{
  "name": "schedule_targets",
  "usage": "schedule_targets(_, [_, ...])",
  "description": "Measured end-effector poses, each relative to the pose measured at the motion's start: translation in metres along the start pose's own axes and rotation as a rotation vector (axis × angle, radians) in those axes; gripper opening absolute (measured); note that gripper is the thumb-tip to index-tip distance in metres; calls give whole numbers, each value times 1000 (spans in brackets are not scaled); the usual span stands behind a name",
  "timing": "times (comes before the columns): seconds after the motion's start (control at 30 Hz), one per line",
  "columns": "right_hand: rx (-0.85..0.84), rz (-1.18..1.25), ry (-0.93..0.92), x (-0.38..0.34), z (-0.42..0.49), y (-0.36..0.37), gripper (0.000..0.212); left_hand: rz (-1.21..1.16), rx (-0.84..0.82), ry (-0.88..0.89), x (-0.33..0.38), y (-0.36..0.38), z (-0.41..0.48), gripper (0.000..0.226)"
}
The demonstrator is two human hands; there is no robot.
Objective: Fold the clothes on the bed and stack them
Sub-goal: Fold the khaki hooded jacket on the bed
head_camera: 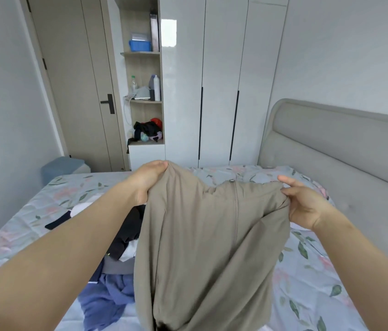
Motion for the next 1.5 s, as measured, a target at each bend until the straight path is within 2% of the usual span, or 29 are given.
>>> schedule_targets(0.17, [34,-88,136,25,1,6,41,-27,1,-60,-24,1,1,27])
schedule_targets(0.27, [45,-32,152,30,2,4,30,-80,16,-74,-32,-1,4,24])
schedule_targets(0.33, [41,-79,117,28,1,6,24,-101,16,-78,-32,-2,5,23])
schedule_targets(0.57, [123,-19,-211,-8,-2,10,37,-268,-9,26,-4,6,-5,23])
schedule_targets(0.8, [73,-19,-503,-69,-36,35,41,-540,-91,142,45,22,-35,20])
schedule_targets(0.97, [103,-2,-661,-106,-71,35,42,-607,-159,235,80,27,-58,17])
schedule_targets(1.1, [129,29,-782,-131,-97,27,42,-669,-247,280,97,36,-69,36])
schedule_targets(1.17, [152,34,-829,-139,-103,18,42,-656,-248,319,102,45,-71,30])
schedule_targets(1.3, [240,-84,-806,-133,-91,-6,41,-582,-200,274,82,64,-55,15])
schedule_targets(1.5, [265,-242,-554,-74,-12,-55,44,-302,-96,123,12,86,-9,18])
Point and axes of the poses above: each hand's wrist, its own z-axis towards the middle knuckle, its own y-axis out of the palm, x = y × z, the point moved 5 cm from there along z, towards the middle knuckle, and after that the axes turned 2 degrees about -z, right-handed, at the moved point
